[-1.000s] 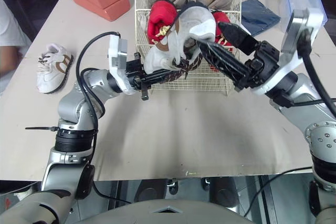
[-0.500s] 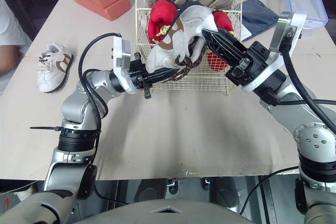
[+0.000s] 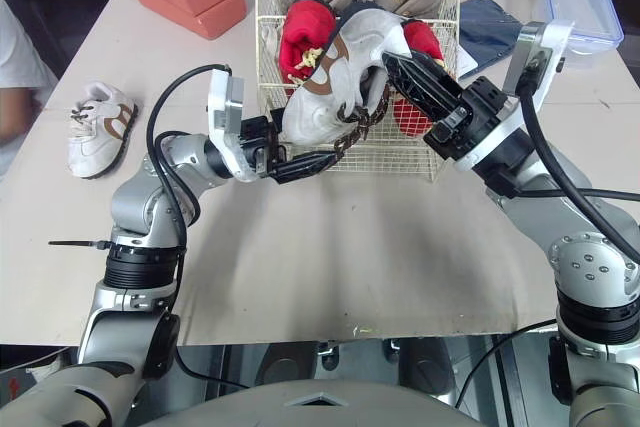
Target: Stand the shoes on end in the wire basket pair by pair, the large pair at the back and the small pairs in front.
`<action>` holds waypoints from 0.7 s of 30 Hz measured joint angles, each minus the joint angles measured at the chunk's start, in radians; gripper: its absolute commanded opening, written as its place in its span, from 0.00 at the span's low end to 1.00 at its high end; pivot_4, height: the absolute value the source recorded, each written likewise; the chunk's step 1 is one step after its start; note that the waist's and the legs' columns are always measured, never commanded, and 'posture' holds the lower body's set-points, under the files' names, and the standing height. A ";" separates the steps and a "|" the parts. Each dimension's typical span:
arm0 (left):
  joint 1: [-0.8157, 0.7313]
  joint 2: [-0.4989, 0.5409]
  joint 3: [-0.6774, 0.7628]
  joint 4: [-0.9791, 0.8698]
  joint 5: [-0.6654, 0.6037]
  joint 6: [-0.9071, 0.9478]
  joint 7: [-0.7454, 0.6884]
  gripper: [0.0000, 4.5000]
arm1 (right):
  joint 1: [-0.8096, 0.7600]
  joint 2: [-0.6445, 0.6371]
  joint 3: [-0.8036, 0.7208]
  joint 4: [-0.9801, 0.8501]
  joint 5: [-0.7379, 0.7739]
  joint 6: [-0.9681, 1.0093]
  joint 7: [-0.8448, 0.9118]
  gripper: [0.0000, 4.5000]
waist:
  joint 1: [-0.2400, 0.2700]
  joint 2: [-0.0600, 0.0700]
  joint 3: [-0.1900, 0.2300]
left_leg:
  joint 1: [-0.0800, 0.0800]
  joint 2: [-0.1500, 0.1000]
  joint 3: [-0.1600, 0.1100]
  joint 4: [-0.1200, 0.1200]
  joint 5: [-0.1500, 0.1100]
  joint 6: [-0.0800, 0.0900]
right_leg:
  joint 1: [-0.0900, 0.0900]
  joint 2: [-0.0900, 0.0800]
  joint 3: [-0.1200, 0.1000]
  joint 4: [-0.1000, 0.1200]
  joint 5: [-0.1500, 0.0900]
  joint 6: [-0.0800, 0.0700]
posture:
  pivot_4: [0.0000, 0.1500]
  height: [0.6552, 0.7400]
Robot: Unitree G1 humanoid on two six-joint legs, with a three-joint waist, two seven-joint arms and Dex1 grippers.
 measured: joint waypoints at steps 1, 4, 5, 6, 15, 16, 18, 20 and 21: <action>0.000 0.011 0.001 0.000 0.000 -0.004 -0.001 0.98 | 0.000 -0.007 -0.015 -0.002 0.012 0.000 -0.009 0.00 | 0.000 0.000 0.000 | 0.000 0.000 0.000 0.000 0.000 0.000 | 0.000 0.000 0.000 0.000 0.000 0.000 | 1.00 0.36; 0.000 0.063 0.009 -0.014 -0.008 0.006 -0.025 0.98 | 0.000 -0.041 -0.071 -0.031 0.049 -0.001 -0.023 0.00 | -0.001 0.000 0.000 | -0.001 0.000 0.000 0.000 0.000 0.000 | -0.001 0.000 0.000 0.000 0.000 0.000 | 1.00 0.36; 0.000 0.097 0.016 -0.029 -0.022 0.022 -0.038 0.98 | 0.001 -0.065 -0.101 -0.045 0.066 -0.001 -0.024 0.00 | -0.002 0.000 0.000 | -0.001 0.000 0.000 -0.001 0.000 0.000 | -0.002 0.000 0.000 -0.001 0.000 0.000 | 1.00 0.36; 0.000 0.127 0.031 -0.043 -0.031 0.038 -0.048 0.98 | 0.004 -0.086 -0.131 -0.057 0.076 -0.002 -0.024 0.00 | -0.003 0.000 0.000 | -0.001 0.000 0.000 -0.001 0.000 0.000 | -0.002 0.000 0.000 -0.001 0.000 0.000 | 1.00 0.36; -0.088 0.262 0.074 -0.127 -0.119 0.224 -0.029 0.98 | 0.169 -0.254 -0.246 -0.099 -0.060 0.011 0.070 0.00 | 0.003 0.000 0.000 | -0.002 0.000 -0.001 -0.001 0.000 0.000 | -0.002 -0.001 0.000 -0.001 -0.002 0.004 | 1.00 0.36; -0.098 0.271 0.072 -0.139 -0.129 0.250 -0.022 0.98 | 0.185 -0.273 -0.245 -0.107 -0.098 0.019 0.081 0.00 | 0.001 0.000 0.000 | -0.002 0.000 -0.002 -0.001 0.000 0.000 | -0.002 0.000 0.000 -0.001 -0.002 0.004 | 1.00 0.36; -0.116 0.281 0.071 -0.157 -0.143 0.284 -0.012 0.98 | 0.198 -0.294 -0.239 -0.115 -0.174 0.021 0.092 0.00 | -0.001 0.000 0.000 | -0.002 0.000 -0.001 -0.001 0.000 0.000 | -0.002 0.000 0.000 -0.001 -0.002 0.004 | 1.00 0.36; -0.123 0.282 0.071 -0.169 -0.149 0.300 -0.008 0.98 | 0.199 -0.305 -0.227 -0.116 -0.232 0.022 0.097 0.00 | -0.002 0.000 0.000 | -0.001 0.000 0.000 -0.001 0.000 0.000 | -0.002 0.000 0.001 -0.001 -0.003 0.004 | 1.00 0.36; -0.123 0.283 0.070 -0.174 -0.151 0.311 -0.003 0.98 | 0.202 -0.321 -0.208 -0.117 -0.274 0.023 0.107 0.00 | -0.001 0.000 0.000 | -0.001 0.000 0.000 -0.001 0.000 0.000 | -0.002 0.000 0.001 -0.001 -0.003 0.004 | 1.00 0.36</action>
